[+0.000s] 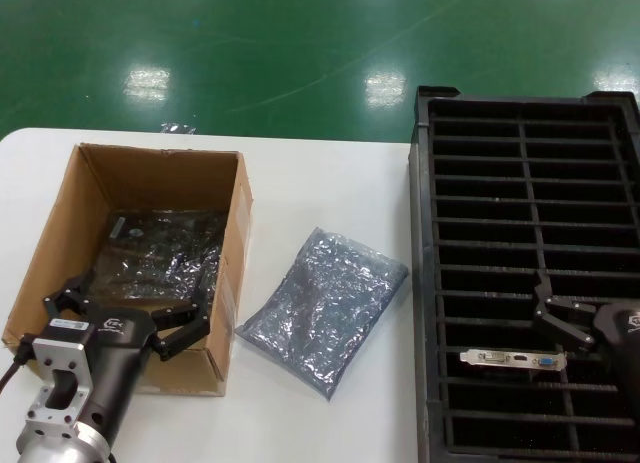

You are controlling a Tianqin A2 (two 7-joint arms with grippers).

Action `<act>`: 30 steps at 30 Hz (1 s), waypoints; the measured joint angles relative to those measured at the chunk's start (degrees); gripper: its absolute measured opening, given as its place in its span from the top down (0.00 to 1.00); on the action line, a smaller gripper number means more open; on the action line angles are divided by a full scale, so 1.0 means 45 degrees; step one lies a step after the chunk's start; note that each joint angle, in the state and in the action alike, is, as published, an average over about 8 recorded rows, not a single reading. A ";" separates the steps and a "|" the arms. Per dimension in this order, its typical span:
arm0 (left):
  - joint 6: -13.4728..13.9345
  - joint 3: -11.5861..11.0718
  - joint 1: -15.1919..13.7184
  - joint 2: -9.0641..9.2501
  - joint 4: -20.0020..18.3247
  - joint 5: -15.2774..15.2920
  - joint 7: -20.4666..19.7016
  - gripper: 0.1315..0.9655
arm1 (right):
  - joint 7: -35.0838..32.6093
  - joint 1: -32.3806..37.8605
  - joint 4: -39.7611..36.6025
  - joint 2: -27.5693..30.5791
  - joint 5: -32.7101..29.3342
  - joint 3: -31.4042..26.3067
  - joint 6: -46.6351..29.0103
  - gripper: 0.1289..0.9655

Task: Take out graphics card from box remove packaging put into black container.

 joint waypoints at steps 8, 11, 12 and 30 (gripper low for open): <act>0.0000 0.0000 0.0000 0.0000 0.0000 0.0000 0.0000 0.00 | 0.0000 0.0000 0.0000 0.0000 0.0000 0.0000 0.0000 0.00; 0.0000 0.0000 0.0000 0.0000 0.0000 0.0000 0.0000 0.00 | 0.0000 0.0000 0.0000 0.0000 0.0000 0.0000 0.0000 0.00; 0.0000 0.0000 0.0000 0.0000 0.0000 0.0000 0.0000 0.00 | 0.0000 0.0000 0.0000 0.0000 0.0000 0.0000 0.0000 0.00; 0.0000 0.0000 0.0000 0.0000 0.0000 0.0000 0.0000 0.00 | 0.0000 0.0000 0.0000 0.0000 0.0000 0.0000 0.0000 0.00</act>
